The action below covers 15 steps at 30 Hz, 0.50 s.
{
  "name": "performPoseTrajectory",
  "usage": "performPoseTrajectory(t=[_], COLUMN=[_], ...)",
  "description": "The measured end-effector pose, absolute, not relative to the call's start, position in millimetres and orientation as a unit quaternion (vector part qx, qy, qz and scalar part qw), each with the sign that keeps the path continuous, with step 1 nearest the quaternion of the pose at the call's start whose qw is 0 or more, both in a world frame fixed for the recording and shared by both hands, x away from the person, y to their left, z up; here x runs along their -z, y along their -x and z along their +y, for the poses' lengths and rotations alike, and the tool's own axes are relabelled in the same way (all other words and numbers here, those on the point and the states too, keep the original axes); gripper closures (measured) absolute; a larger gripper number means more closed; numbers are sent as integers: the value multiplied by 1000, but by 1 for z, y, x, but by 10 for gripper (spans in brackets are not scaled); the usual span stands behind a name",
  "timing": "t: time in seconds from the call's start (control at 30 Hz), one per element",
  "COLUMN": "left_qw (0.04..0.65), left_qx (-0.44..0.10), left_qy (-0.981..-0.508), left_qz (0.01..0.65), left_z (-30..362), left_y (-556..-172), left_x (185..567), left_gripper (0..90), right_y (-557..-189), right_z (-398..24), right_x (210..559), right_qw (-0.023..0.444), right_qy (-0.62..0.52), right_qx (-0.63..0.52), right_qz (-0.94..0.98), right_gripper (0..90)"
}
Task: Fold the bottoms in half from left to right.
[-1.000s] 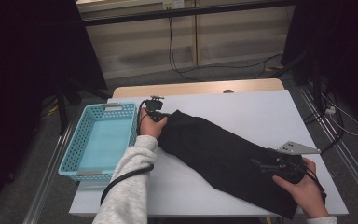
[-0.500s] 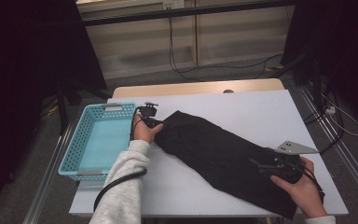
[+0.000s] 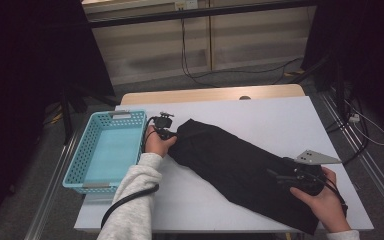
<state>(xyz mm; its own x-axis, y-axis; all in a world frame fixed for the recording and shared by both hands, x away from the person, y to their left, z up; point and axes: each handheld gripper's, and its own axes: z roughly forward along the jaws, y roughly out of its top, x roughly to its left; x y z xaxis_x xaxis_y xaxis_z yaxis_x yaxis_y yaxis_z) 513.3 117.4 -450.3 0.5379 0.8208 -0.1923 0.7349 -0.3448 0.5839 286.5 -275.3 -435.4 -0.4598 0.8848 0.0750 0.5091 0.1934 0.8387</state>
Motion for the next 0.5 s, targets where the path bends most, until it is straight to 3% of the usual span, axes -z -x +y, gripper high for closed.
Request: performPoseTrajectory(t=[0.1, 0.23, 0.5], left_qw=[308, 288, 307], left_qx=[-74, -72, -63], left_qy=[-822, -833, -824], left_qz=[473, 468, 473], left_z=[113, 107, 110], left_y=[-512, -513, -513], left_x=[449, 442, 424], left_gripper=[839, 848, 852], right_y=[-287, -286, -282], right_z=[-275, -274, -276], right_x=[436, 435, 429], right_qw=[219, 216, 225], right_qy=[-473, -473, -471], right_qx=[-427, -431, -436], right_qz=[739, 737, 733], right_gripper=[264, 264, 264])
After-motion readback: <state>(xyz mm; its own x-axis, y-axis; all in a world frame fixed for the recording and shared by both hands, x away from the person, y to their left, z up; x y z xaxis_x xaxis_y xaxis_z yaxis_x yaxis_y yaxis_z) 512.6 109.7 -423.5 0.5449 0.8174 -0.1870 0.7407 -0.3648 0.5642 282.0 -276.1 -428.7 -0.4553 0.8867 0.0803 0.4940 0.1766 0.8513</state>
